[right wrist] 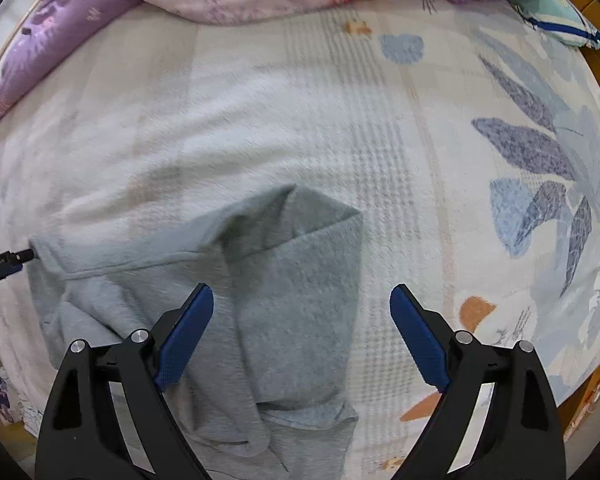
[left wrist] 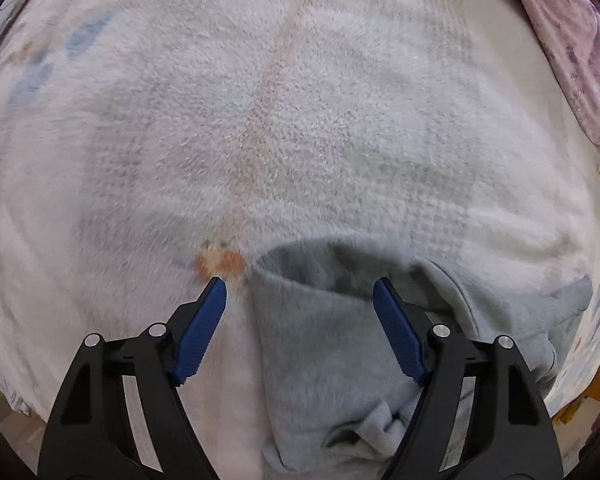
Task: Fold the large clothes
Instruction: 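Move the left tool to the hoodie hem corner and close on it, then grasp the hem with the right tool while the left tool lifts its hem corner, then fold the hem over the hoodie body with both tools and lay it down, then open both tools and release the folded hoodie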
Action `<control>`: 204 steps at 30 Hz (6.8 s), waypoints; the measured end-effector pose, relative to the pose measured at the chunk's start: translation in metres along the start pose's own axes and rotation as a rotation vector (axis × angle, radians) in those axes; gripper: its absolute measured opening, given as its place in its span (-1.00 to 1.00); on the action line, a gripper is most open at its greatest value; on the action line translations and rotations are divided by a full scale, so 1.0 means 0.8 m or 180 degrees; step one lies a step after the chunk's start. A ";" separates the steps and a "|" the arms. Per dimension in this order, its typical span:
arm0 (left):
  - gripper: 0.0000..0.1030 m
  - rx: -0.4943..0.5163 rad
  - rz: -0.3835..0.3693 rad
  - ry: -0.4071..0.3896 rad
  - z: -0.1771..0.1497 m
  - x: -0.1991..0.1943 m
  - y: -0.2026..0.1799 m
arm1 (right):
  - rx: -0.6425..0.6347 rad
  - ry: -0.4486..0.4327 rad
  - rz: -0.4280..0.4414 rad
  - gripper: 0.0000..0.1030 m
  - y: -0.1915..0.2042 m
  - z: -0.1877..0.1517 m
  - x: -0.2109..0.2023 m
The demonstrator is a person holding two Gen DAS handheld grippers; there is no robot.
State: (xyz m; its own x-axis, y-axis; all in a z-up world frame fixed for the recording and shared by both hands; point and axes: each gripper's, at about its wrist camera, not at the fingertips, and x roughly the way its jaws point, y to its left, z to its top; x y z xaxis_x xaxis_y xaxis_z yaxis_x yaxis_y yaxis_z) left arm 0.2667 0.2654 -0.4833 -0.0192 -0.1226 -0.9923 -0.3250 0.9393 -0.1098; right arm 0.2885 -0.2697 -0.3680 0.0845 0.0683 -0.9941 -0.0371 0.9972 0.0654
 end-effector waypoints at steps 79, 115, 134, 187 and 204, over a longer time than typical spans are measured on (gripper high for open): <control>-0.14 -0.0461 -0.0249 0.0157 -0.530 -0.023 0.046 | 0.0259 0.0428 0.0184 0.30 -0.053 -0.422 0.026; -0.23 0.0346 -0.0191 -0.0091 -0.465 -0.062 -0.088 | -0.0092 0.0283 0.0068 0.09 0.058 -0.362 -0.052; -0.76 0.0938 -0.0018 -0.0689 -0.329 0.023 -0.148 | -0.1033 -0.0398 0.0435 -1.00 0.188 -0.228 0.084; -0.95 0.0219 0.0050 0.0081 -0.477 0.031 -0.058 | 0.0067 0.0614 0.0211 -1.00 -0.020 -0.407 0.072; -0.96 0.0334 0.0081 0.0131 -0.438 0.025 -0.077 | 0.0335 0.0484 0.0157 -0.35 -0.026 -0.354 0.016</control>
State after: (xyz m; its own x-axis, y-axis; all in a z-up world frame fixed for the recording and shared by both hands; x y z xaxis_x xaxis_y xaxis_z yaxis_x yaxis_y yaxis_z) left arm -0.0448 0.0929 -0.4765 -0.0656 -0.1093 -0.9918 -0.2232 0.9704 -0.0922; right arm 0.0086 -0.2982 -0.4070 -0.0666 0.1196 -0.9906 0.0676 0.9911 0.1151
